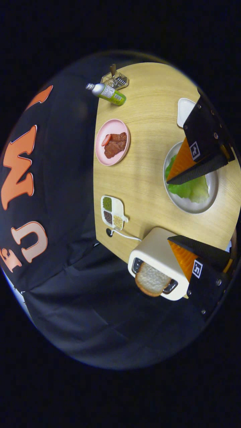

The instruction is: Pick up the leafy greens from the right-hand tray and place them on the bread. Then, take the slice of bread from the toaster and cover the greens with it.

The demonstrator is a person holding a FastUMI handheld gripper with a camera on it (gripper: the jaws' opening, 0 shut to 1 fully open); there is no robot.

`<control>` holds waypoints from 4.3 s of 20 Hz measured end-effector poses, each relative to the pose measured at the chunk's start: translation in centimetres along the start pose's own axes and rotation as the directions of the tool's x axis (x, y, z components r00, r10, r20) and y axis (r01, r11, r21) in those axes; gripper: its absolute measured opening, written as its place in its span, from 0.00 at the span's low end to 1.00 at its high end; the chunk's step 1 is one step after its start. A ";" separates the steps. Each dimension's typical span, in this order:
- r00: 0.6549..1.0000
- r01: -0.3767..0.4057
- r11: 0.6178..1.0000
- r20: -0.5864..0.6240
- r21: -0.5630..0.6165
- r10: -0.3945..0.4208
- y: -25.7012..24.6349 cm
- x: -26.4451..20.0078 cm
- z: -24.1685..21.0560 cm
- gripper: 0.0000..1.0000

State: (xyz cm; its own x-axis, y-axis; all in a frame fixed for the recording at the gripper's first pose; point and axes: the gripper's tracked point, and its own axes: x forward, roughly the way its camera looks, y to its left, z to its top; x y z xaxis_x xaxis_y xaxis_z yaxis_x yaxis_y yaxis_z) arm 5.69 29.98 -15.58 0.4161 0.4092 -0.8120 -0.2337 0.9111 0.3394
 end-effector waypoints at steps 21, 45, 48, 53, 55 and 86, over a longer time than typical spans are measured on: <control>0.975 -0.082 0.997 -0.210 -0.008 0.079 15.8 5.3 2.0 0.83; 0.974 -0.132 0.990 -0.179 0.053 0.139 13.9 5.2 3.0 0.13; 0.979 -0.155 0.986 -0.128 0.055 0.161 13.5 3.5 3.7 0.13; 0.979 -0.199 0.978 -0.039 0.059 0.202 13.1 1.0 5.1 0.09; 0.975 -0.218 0.973 -0.019 0.070 0.220 12.8 0.1 5.3 0.09; 0.978 -0.185 0.933 -0.031 0.309 0.205 -4.6 -0.9 -4.7 0.09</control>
State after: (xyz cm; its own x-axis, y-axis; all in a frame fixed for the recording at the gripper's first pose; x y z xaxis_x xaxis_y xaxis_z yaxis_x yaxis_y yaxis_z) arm 2.23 25.19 -18.61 0.3320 0.5854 -0.7396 -0.0241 0.7891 0.6138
